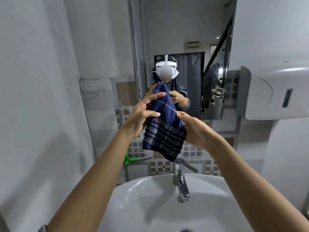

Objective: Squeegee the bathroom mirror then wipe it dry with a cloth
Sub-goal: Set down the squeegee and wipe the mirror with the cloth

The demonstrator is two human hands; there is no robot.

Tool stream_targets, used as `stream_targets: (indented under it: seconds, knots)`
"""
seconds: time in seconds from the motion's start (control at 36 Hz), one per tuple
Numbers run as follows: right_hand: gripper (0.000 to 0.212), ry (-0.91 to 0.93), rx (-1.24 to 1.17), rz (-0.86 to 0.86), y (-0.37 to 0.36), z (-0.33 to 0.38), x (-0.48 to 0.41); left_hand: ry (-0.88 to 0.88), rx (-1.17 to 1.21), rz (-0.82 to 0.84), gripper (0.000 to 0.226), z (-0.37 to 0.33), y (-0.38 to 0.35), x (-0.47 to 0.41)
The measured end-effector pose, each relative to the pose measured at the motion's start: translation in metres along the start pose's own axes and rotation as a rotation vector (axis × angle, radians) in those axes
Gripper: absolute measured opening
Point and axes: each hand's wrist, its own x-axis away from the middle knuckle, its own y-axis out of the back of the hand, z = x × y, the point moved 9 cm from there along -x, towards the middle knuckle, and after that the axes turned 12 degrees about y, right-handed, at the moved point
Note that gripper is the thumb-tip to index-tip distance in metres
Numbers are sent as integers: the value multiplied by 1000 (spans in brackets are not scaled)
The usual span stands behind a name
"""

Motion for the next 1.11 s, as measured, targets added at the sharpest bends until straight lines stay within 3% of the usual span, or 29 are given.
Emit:
stream_targets:
  seconds: [0.11, 0.33, 0.5, 0.61, 0.83, 1.11]
  knots:
    - [32, 35, 53, -13, 5, 2, -1, 4, -11, -3, 55, 1, 1, -3]
    - [37, 335, -2, -242, 23, 19, -6, 9, -107, -42, 57, 0, 7, -9]
    - [37, 444, -18, -212, 21, 30, -5, 13, -146, -50, 56, 5, 9, -12]
    - [35, 464, 259, -252, 25, 41, -4, -16, -230, -118, 55, 9, 18, -13]
    - [34, 537, 1047, -394, 28, 73, 2, -90, -419, -321, 48, 10, 38, -15]
    - [25, 659, 1302, -510, 7, 105, -22, -238, -532, -440, 39, -21, 54, -39]
